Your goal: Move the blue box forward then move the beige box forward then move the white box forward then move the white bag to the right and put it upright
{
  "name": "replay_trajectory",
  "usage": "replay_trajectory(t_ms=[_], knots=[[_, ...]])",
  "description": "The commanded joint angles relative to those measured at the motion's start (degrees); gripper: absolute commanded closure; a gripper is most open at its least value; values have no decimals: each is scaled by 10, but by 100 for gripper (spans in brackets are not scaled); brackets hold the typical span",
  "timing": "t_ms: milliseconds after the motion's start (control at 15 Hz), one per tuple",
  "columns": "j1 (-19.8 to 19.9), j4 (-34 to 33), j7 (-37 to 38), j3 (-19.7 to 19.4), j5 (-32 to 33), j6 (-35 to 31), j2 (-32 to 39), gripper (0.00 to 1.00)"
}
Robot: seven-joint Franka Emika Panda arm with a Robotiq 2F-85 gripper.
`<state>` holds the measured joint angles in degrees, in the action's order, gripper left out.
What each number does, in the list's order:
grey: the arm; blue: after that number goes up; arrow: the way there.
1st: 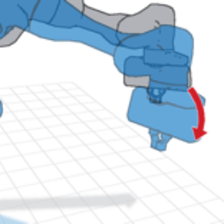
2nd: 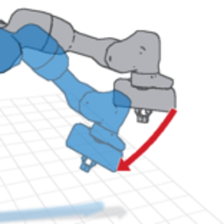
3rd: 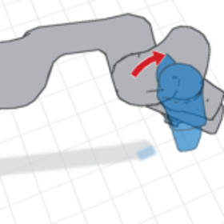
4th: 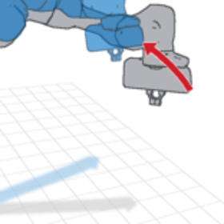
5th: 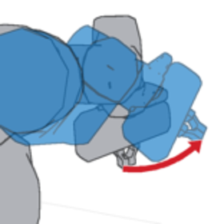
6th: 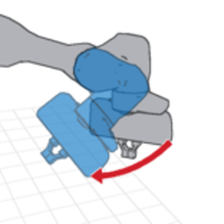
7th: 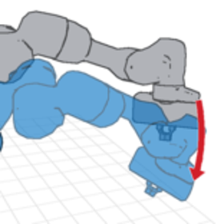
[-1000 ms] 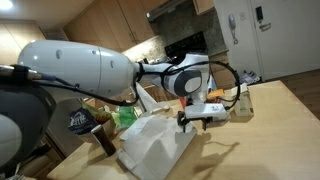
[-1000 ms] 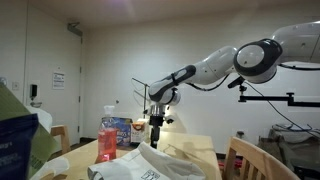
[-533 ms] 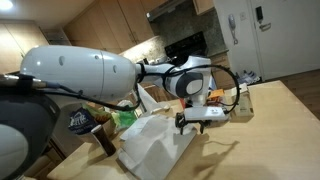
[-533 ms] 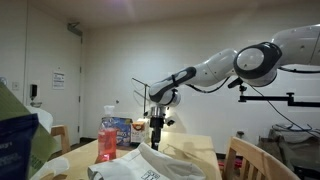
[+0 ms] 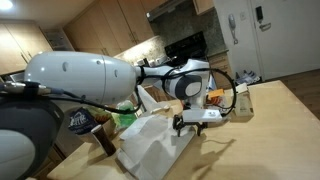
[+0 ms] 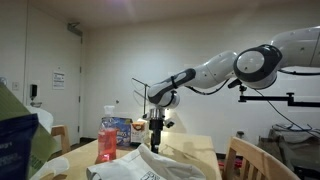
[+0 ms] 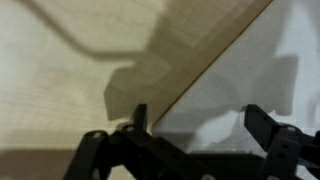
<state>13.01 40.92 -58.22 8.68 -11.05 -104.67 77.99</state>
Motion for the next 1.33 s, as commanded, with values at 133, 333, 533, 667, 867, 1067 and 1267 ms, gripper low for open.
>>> replay_trajectory(t_ms=[133, 333, 533, 667, 867, 1067, 1267], knots=[[-10, -42, -1, 5, 0, 29, 24, 9], [-10, -49, 0, 5, -1, 29, 28, 43], [-10, -55, 1, 5, -1, 28, 32, 66], [-10, -58, 1, 5, -1, 28, 35, 81], [-10, -59, 2, 4, -1, 26, 37, 99], [-12, -61, 4, 2, 0, 18, 39, 100], [-13, -61, 5, 1, 0, 6, 37, 100]])
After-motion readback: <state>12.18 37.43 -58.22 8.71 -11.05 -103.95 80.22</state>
